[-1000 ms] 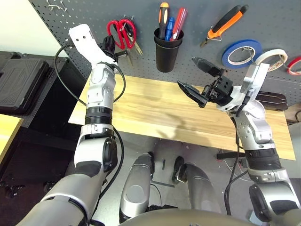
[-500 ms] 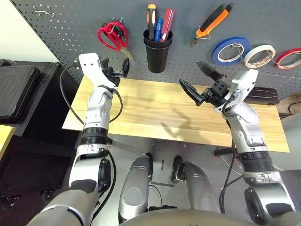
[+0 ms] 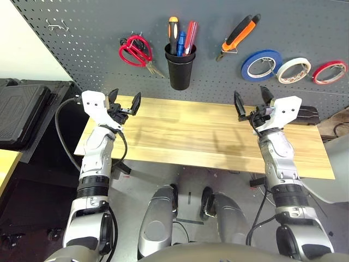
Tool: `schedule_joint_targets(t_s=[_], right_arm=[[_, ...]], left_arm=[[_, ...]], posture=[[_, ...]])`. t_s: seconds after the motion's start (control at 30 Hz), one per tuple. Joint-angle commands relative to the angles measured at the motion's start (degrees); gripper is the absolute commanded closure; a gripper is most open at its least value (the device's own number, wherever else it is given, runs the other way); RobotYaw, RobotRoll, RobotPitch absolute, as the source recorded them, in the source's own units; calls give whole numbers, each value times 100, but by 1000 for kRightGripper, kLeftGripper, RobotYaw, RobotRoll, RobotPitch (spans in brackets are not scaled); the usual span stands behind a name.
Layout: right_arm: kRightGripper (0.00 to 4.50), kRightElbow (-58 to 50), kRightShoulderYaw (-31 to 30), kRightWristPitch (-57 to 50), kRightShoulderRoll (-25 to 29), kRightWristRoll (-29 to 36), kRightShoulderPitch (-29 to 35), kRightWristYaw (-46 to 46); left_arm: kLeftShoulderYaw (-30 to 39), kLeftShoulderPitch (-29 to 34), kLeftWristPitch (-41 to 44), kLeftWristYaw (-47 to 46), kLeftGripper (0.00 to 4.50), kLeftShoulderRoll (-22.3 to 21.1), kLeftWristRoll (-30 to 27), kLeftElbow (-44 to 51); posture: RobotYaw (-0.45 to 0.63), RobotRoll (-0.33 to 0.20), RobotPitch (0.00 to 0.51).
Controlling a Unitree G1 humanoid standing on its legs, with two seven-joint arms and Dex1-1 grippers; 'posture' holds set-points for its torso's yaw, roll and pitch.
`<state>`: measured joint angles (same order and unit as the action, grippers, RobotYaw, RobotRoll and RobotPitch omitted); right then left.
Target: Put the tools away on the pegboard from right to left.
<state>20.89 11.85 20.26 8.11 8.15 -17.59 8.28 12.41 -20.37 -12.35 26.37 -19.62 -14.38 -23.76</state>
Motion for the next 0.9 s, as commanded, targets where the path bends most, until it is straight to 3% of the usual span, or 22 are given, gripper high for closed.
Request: schedule_joint_targets(t_s=[0.03, 0.4, 0.9], right_arm=[[0, 404, 277, 272, 60, -52, 42, -384], [0, 1225, 395, 902, 284, -78, -112, -613], [0, 1833, 582, 1017, 262, 139, -338, -806]], left_arm=[[22, 97, -455, 102, 19, -85, 134, -389], [473, -101, -1506, -74, 19, -278, 48, -1513], [776, -254, -1527, -313, 19, -318, -92, -1841]], posture=[[160, 0, 133], [148, 0, 132], [163, 0, 141]])
